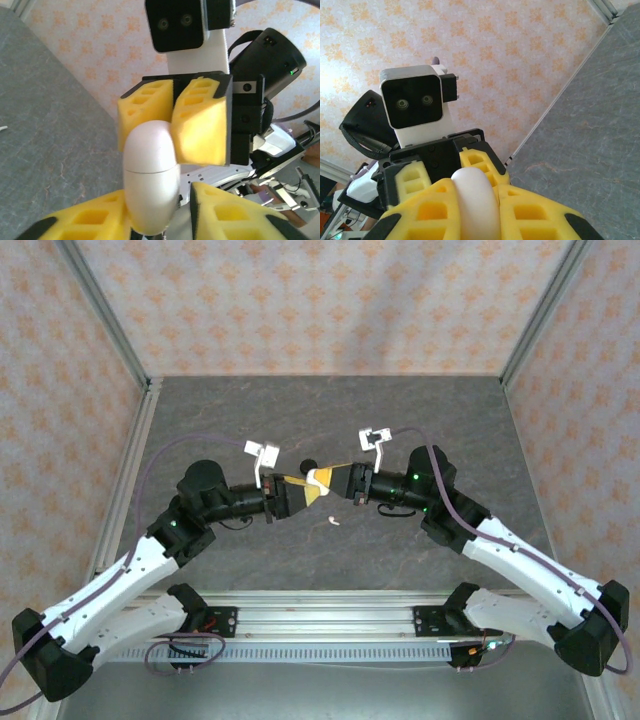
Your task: Insert the wireless bluetooth earbuds into the charging case
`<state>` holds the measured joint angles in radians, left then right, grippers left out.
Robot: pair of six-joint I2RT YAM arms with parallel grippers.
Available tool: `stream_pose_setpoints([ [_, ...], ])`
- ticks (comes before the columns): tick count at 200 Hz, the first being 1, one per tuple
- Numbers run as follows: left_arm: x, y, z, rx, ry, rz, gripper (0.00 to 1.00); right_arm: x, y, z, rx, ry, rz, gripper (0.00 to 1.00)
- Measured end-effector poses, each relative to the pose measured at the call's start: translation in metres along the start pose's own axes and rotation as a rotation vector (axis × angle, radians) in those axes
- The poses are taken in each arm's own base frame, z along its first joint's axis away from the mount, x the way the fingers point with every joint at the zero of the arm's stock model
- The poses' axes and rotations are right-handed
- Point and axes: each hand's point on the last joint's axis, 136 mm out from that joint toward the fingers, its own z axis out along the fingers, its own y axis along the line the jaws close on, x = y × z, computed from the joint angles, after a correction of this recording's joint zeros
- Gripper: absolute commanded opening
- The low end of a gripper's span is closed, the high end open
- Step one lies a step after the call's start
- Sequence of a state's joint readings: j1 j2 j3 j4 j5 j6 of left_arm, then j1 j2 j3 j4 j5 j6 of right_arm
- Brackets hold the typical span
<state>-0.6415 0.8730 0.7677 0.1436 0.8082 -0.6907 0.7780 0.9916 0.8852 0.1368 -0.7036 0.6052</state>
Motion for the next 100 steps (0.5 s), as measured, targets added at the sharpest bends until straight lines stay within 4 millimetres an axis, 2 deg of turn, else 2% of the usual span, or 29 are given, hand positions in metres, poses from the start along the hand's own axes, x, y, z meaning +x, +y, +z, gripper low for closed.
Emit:
stream_pose_setpoints([
  [21, 0.0009, 0.0022, 0.0008, -0.010, 0.007, 0.009, 0.07, -0.0013, -0.0009, -0.0008, 0.003, -0.004, -0.005, 0.14],
  [32, 0.0012, 0.0026, 0.0005, -0.014, 0.010, 0.013, 0.00, -0.0018, -0.0010, -0.0012, 0.003, -0.005, -0.008, 0.19],
  [61, 0.0036, 0.0032, -0.0009, -0.025, 0.024, 0.067, 0.00, 0.0001, -0.0012, -0.0024, 0.010, 0.003, -0.022, 0.31],
  [100, 0.0096, 0.0013, -0.0079, -0.032, 0.030, 0.163, 0.00, 0.0036, -0.0048, -0.0065, 0.031, 0.022, -0.028, 0.39],
])
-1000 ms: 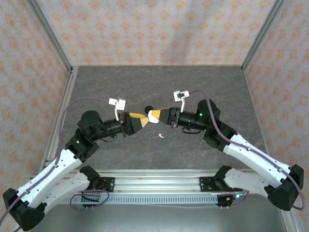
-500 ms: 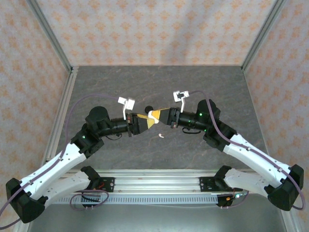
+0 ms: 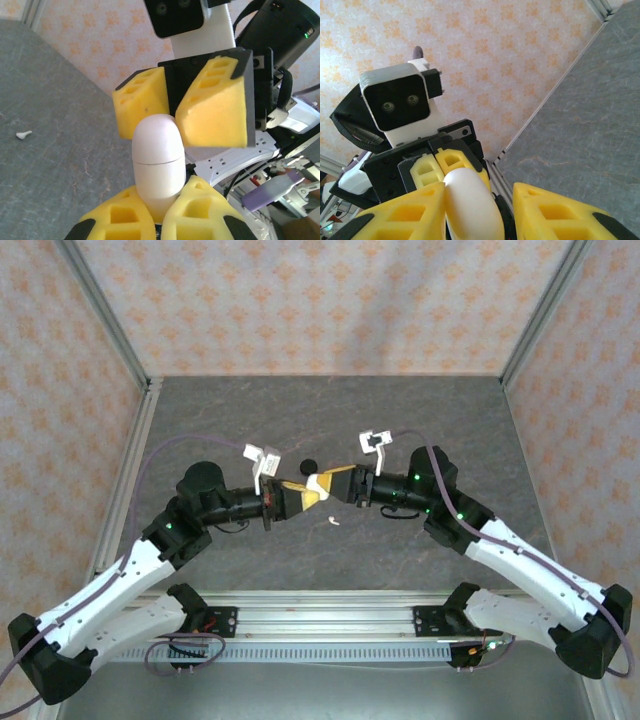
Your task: Insert the wireless bluetooth earbuds into the charging case
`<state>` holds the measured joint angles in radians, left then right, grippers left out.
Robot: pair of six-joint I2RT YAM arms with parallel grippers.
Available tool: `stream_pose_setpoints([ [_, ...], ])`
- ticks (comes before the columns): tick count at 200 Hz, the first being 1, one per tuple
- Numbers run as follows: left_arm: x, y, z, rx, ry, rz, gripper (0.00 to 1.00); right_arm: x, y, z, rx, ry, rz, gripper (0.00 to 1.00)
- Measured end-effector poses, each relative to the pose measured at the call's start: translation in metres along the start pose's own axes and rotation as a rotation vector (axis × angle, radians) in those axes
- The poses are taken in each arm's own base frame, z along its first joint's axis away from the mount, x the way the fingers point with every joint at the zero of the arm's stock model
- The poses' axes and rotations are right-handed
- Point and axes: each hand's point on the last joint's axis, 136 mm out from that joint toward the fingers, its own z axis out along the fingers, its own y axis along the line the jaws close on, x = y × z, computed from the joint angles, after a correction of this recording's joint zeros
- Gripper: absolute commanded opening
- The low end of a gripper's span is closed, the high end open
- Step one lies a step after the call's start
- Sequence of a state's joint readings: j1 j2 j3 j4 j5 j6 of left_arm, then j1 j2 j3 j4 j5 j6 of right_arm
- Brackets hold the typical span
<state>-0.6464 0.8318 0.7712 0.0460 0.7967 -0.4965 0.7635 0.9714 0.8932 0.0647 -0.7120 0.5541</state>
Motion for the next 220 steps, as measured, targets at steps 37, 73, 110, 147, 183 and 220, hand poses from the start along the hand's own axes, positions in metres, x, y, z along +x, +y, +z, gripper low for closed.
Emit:
stream_pose_setpoints([
  [37, 0.001, -0.007, -0.007, 0.012, -0.014, 0.075, 0.00, -0.008, -0.014, -0.007, 0.049, -0.022, 0.015, 0.41],
  [73, 0.000, -0.010, -0.010, 0.018, -0.021, 0.119, 0.00, -0.005, -0.020, -0.007, 0.067, -0.007, 0.032, 0.45],
  [110, 0.003, -0.002, -0.010, -0.021, -0.013, 0.138, 0.00, -0.004, -0.018, -0.008, 0.057, -0.001, 0.038, 0.54],
  [147, 0.008, 0.021, -0.012, -0.138, -0.003, 0.138, 0.00, -0.004, -0.027, -0.013, 0.120, -0.018, 0.101, 0.65],
  [183, 0.003, 0.038, -0.014, -0.232, -0.028, 0.149, 0.00, -0.001, -0.040, -0.010, 0.194, -0.022, 0.190, 0.74],
  [220, 0.009, 0.048, -0.007, -0.271, -0.001, 0.159, 0.00, 0.007, -0.039, 0.004, 0.241, 0.011, 0.204, 0.79],
])
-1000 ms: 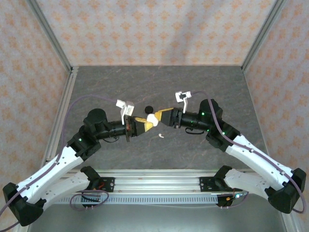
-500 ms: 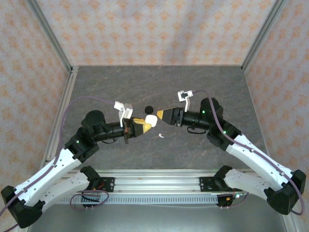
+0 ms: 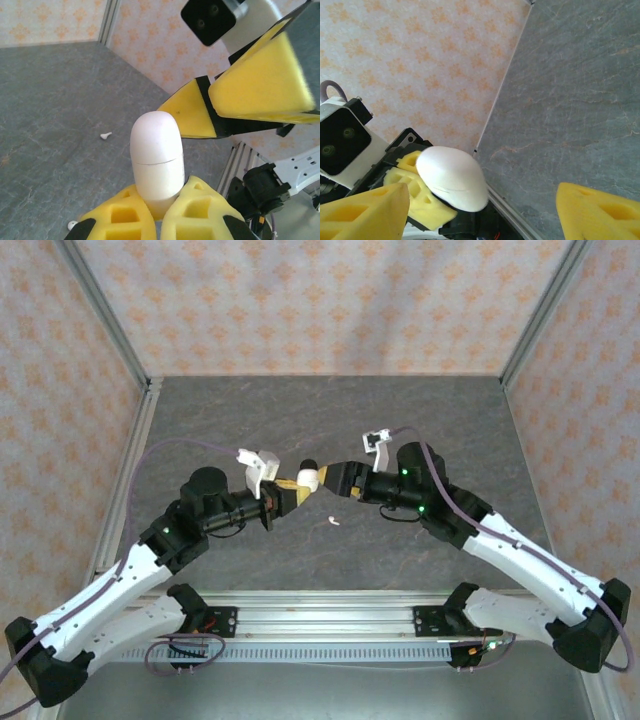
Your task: Insert the wireless bluetooth earbuds into the charging case
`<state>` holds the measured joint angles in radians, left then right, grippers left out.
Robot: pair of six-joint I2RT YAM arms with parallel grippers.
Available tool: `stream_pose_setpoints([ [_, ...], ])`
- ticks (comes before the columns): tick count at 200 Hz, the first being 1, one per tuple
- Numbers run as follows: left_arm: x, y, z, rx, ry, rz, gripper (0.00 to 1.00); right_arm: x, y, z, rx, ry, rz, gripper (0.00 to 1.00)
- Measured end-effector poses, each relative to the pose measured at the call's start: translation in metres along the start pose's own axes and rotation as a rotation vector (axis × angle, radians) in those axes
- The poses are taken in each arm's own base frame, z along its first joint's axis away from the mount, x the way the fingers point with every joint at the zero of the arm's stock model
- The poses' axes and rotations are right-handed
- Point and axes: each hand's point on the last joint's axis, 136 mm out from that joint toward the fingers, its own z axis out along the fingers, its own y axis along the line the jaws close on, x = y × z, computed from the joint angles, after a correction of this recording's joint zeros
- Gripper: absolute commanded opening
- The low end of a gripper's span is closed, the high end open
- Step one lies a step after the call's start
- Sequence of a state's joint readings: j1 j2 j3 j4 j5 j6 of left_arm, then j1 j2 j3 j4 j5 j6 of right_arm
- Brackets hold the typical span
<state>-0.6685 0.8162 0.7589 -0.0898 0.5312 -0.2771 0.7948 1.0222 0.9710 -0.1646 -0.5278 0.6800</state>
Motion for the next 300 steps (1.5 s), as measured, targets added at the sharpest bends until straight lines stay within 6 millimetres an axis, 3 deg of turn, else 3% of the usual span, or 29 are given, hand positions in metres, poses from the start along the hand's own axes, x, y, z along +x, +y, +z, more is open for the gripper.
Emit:
stream_pose_setpoints([
  [39, 0.005, 0.001, 0.006, -0.020, 0.036, 0.023, 0.00, -0.001, 0.004, 0.012, 0.024, 0.004, -0.003, 0.81],
  [118, 0.006, 0.003, 0.012, -0.054, 0.040, 0.065, 0.00, 0.001, -0.012, 0.035, 0.069, 0.022, 0.086, 0.80],
  [195, 0.005, 0.011, 0.012, -0.118, 0.039, 0.090, 0.00, 0.001, -0.006, 0.044, 0.047, 0.034, 0.124, 0.53],
  [203, 0.006, 0.012, 0.012, -0.128, 0.043, 0.090, 0.00, 0.001, -0.006, 0.047, 0.047, 0.038, 0.127, 0.57],
  [220, 0.007, 0.016, 0.011, -0.149, 0.049, 0.095, 0.00, 0.002, -0.009, 0.051, 0.060, 0.046, 0.128, 0.75],
  [262, 0.021, 0.033, 0.008, -0.243, 0.104, 0.111, 0.00, 0.002, -0.038, 0.044, 0.216, 0.023, 0.135, 0.81],
  [300, 0.065, 0.080, 0.001, -0.463, 0.248, 0.076, 0.00, -0.017, -0.099, 0.006, 0.428, -0.075, 0.202, 0.81],
])
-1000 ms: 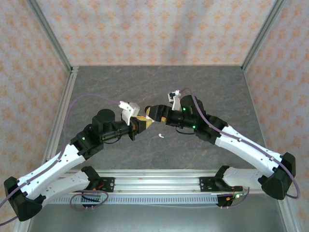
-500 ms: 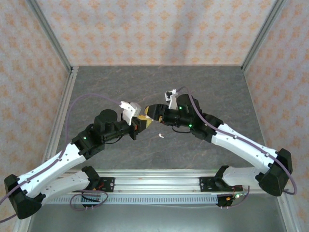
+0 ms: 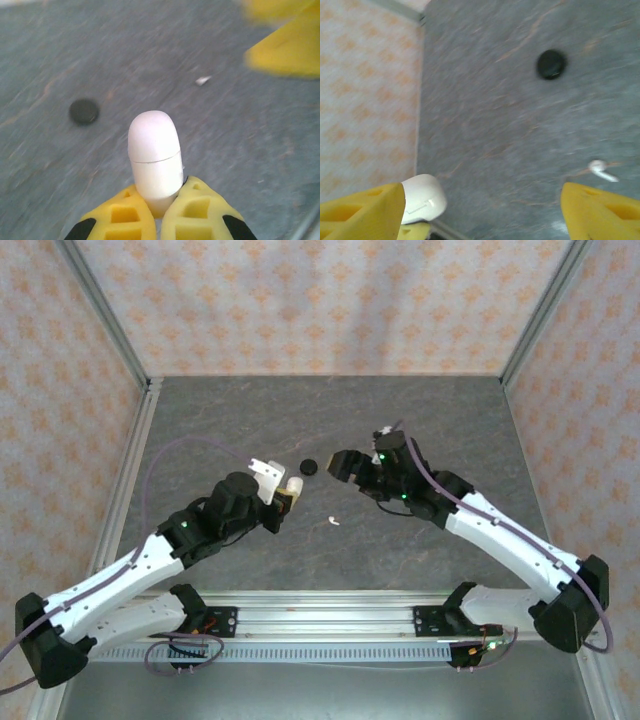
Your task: Insert the wireless bluetooth earbuds into the charging case
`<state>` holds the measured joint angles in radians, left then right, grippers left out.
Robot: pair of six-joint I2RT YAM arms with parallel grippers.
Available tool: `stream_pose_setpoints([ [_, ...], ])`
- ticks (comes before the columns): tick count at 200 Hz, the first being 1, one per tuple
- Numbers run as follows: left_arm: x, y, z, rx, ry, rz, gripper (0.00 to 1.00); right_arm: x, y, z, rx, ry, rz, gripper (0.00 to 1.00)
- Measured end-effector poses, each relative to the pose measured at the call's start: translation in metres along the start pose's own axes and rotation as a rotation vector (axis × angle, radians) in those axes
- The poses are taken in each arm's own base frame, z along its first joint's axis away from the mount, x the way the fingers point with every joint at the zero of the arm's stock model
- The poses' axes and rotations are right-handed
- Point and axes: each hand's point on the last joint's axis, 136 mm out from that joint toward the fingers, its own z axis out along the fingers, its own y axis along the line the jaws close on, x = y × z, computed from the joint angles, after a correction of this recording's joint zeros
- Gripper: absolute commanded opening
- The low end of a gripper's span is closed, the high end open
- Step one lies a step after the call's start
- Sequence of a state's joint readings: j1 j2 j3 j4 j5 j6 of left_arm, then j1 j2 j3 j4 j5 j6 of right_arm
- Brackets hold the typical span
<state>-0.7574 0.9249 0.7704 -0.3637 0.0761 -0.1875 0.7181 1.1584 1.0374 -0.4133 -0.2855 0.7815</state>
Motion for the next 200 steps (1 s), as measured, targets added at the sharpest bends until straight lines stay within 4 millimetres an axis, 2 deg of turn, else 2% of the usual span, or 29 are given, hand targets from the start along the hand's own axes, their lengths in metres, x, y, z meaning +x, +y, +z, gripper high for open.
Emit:
stream_pose_setpoints([
  [31, 0.057, 0.035, 0.026, -0.197, 0.214, -0.025, 0.00, 0.004, -0.044, -0.006, 0.098, -0.011, 0.039, 0.81],
  [65, 0.110, 0.063, 0.048, -0.380, 0.433, -0.024, 0.02, 0.013, -0.070, -0.004, 0.157, 0.009, 0.060, 0.81],
  [81, 0.125, 0.072, 0.056, -0.457, 0.518, -0.005, 0.05, 0.016, -0.078, -0.005, 0.172, 0.016, 0.065, 0.82],
  [102, 0.128, 0.071, 0.070, -0.525, 0.584, 0.043, 0.07, 0.020, -0.088, -0.008, 0.187, 0.018, 0.074, 0.82],
  [130, 0.125, 0.061, 0.095, -0.587, 0.635, 0.127, 0.14, 0.022, -0.101, -0.014, 0.204, 0.008, 0.090, 0.82],
  [166, 0.119, 0.044, 0.115, -0.641, 0.673, 0.231, 0.35, 0.023, -0.110, -0.021, 0.226, 0.005, 0.103, 0.82],
  [200, 0.102, 0.019, 0.118, -0.619, 0.653, 0.280, 0.48, 0.021, -0.118, -0.025, 0.251, 0.002, 0.113, 0.82],
])
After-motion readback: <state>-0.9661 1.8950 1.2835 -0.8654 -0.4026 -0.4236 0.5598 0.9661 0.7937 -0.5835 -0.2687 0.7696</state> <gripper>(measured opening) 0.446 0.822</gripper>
